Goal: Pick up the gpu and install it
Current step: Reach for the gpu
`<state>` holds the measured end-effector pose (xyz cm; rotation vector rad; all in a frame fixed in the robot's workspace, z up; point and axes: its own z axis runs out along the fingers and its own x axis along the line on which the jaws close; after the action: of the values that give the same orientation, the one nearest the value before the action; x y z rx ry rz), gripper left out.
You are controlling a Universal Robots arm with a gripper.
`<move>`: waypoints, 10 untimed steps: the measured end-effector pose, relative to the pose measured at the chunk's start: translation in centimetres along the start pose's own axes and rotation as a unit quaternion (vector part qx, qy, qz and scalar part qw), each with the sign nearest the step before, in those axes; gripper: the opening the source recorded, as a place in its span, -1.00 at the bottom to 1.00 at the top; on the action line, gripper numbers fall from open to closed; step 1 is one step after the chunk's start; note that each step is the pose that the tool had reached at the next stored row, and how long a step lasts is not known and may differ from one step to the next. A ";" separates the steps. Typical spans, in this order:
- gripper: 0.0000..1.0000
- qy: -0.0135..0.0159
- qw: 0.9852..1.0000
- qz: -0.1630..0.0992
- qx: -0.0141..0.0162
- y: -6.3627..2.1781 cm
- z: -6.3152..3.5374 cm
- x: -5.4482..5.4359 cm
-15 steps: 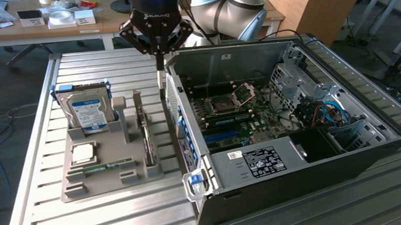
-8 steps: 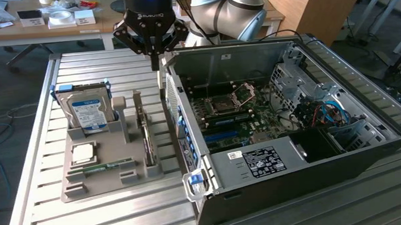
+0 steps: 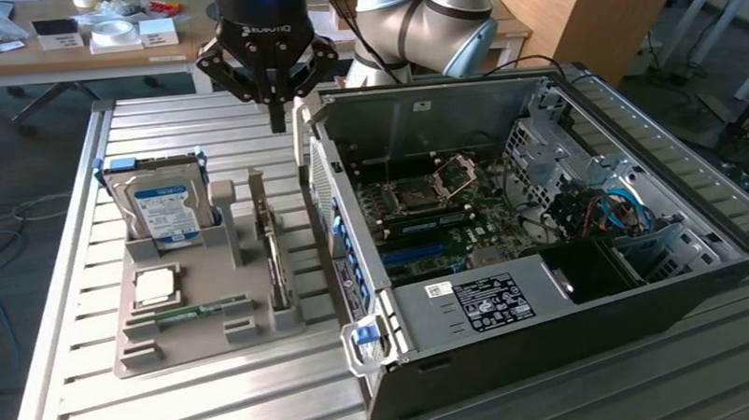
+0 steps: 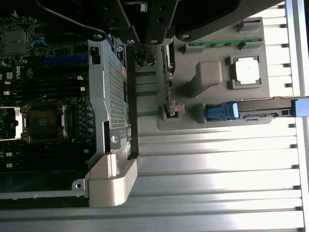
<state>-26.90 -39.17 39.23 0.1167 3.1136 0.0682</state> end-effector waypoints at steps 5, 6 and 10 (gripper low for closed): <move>-0.79 0.000 1.000 0.000 0.000 -0.02 -0.01 0.7; -0.79 0.000 1.000 0.000 0.000 -0.02 -0.02 0.8; -0.79 0.000 1.000 0.000 0.000 -0.01 -0.03 1.2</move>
<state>-28.14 -39.09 39.23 0.1166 3.1137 0.0681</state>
